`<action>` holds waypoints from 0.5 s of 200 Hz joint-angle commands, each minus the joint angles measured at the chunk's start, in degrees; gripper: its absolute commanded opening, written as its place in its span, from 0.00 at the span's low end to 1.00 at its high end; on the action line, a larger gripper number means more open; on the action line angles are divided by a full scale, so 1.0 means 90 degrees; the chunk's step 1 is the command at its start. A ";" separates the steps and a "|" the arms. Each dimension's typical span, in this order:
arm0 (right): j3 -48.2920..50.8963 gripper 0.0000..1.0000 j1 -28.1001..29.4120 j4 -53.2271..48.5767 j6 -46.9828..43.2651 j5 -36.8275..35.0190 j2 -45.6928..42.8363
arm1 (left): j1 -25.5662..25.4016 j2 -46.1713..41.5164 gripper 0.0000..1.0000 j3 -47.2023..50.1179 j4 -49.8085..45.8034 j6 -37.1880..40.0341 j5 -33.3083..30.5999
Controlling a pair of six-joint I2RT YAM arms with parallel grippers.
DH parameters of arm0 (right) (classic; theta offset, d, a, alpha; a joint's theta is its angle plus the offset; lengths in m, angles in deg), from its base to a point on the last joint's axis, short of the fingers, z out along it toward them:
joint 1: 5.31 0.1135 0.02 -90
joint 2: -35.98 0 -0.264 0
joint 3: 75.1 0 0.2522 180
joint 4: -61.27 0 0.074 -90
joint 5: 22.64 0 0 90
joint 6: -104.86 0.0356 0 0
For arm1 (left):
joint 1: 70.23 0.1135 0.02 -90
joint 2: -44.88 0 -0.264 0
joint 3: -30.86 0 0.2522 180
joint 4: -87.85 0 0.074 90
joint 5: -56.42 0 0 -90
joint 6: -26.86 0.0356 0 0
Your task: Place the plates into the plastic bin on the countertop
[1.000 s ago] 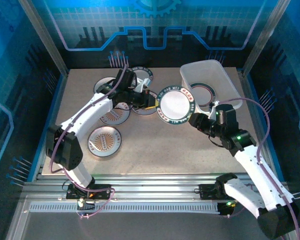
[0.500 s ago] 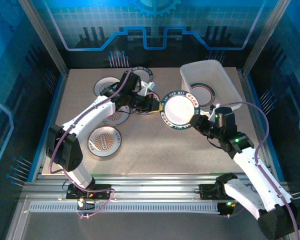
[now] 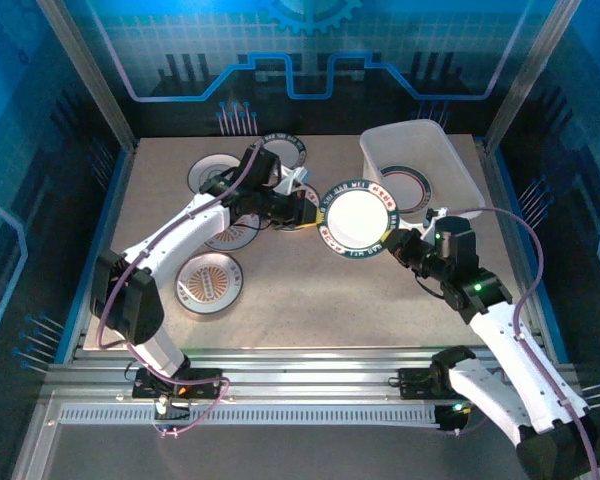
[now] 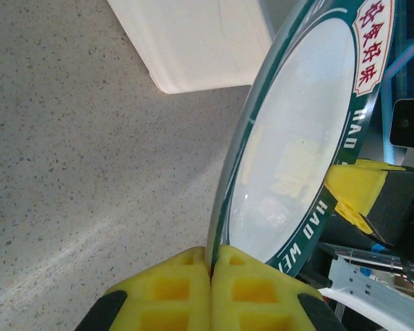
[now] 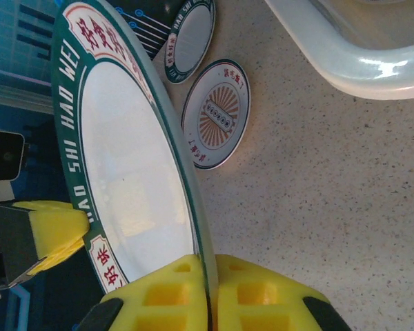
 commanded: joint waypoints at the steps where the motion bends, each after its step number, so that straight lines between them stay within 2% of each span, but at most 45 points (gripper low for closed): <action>1: 0.0079 0.04 0.0075 0.0137 0.0003 -0.0235 -0.0059 | -0.0098 -0.0403 0.11 0.0135 0.0123 -0.0015 0.0153; 16: 0.0068 0.00 0.0084 0.0189 -0.0007 -0.0216 -0.0060 | -0.0098 -0.0438 0.15 0.0192 0.0155 -0.0044 0.0142; 75: -0.0217 0.00 0.0085 0.0120 -0.0124 -0.0303 -0.0016 | -0.0078 -0.0555 0.49 0.0191 0.0188 -0.0159 -0.0103; 100: -0.0237 0.00 0.0082 0.0141 -0.0090 -0.0322 -0.0011 | -0.0030 -0.0623 0.57 0.0251 0.0300 -0.0301 -0.0197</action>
